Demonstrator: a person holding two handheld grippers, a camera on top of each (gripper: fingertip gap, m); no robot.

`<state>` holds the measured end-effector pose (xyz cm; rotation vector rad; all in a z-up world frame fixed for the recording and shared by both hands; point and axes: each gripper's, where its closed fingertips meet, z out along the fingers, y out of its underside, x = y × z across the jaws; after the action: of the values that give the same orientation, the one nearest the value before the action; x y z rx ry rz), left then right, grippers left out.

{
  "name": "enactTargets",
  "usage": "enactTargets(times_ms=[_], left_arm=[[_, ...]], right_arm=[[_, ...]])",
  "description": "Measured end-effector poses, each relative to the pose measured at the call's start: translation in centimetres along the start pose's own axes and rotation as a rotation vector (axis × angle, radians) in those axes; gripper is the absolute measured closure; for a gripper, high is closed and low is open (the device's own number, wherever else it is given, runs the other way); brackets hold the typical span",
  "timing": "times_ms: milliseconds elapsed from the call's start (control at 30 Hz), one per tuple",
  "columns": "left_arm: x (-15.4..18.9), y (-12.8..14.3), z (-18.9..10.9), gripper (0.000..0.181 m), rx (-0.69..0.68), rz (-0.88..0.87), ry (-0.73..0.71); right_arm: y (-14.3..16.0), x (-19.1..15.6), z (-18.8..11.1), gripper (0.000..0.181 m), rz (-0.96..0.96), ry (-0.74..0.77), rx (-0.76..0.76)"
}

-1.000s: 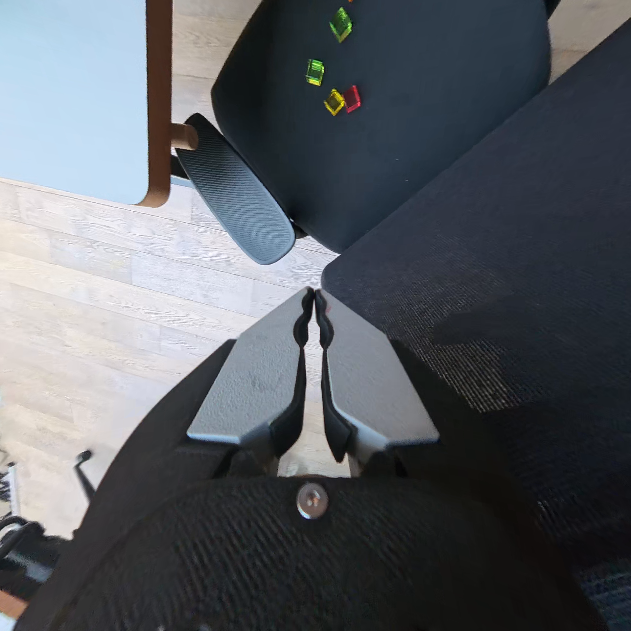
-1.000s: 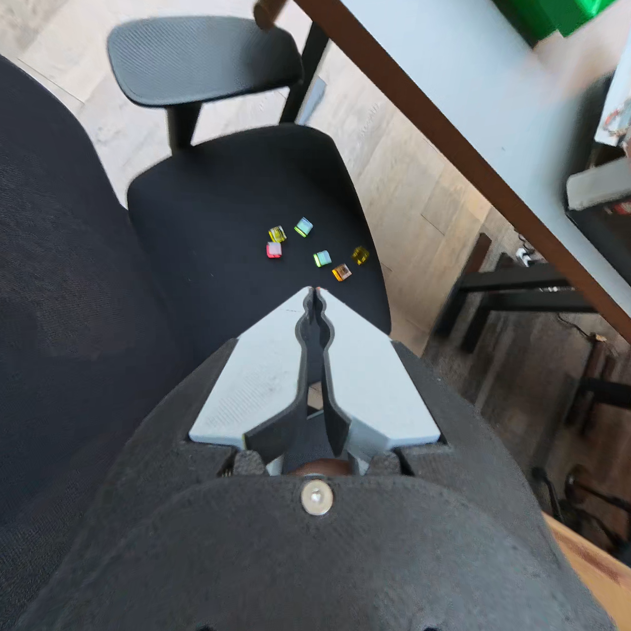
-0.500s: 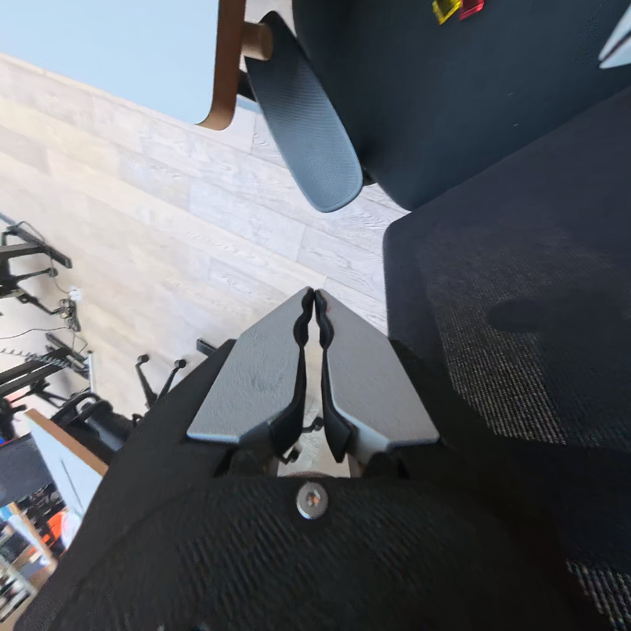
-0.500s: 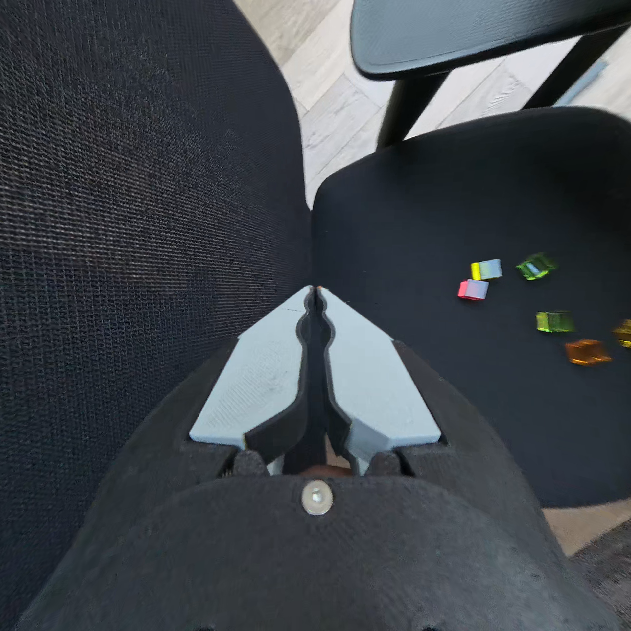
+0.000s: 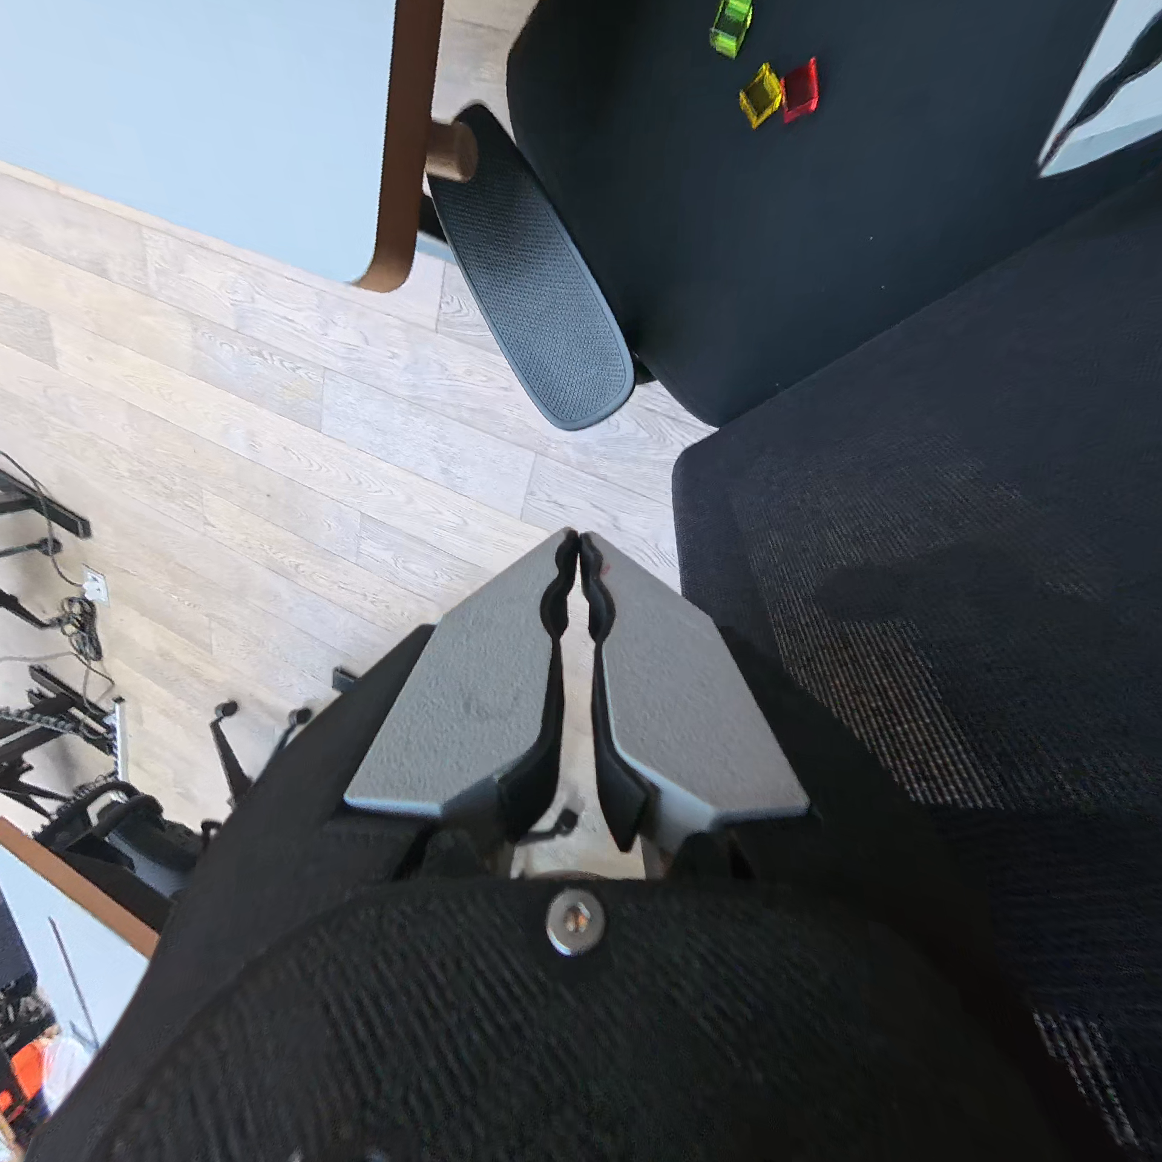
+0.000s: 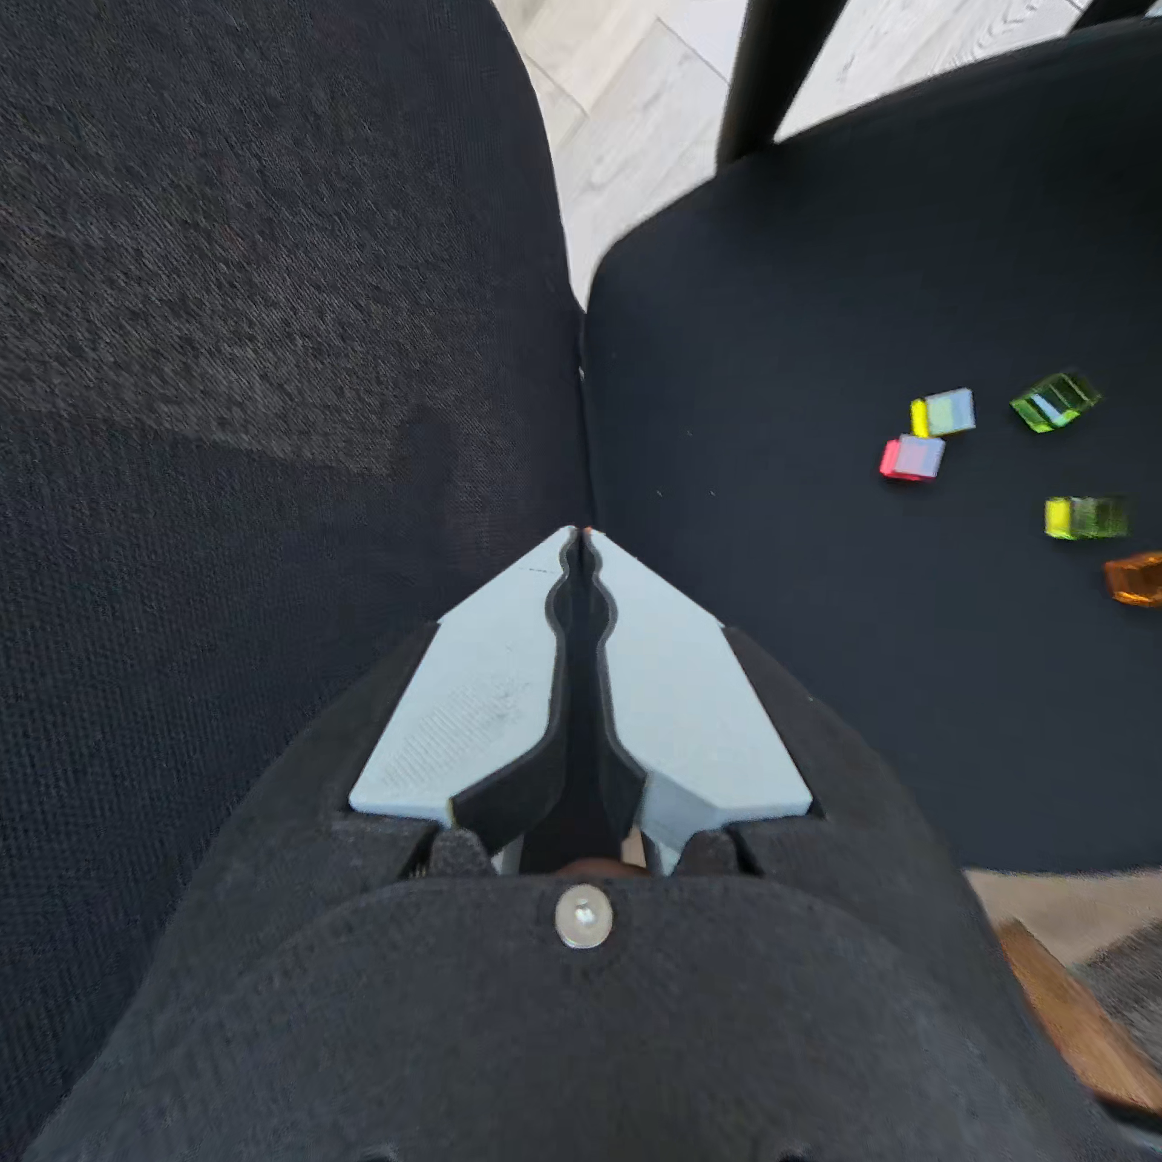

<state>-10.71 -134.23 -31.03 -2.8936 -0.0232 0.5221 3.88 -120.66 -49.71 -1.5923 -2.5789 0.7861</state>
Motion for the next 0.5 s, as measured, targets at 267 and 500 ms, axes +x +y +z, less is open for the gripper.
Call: enactTargets(times_ms=[267, 500], left_arm=[[0.6, -3.3, -2.5, 0.181, 0.242, 0.033, 0.035], [3.0, -3.4, -2.8, 0.181, 0.262, 0.083, 0.181]], right_arm=[[5.6, 2.3, -5.0, 0.181, -0.215, 0.190, -0.360], [7.0, 4.4, -6.5, 0.141, -0.206, 0.337, -0.375]])
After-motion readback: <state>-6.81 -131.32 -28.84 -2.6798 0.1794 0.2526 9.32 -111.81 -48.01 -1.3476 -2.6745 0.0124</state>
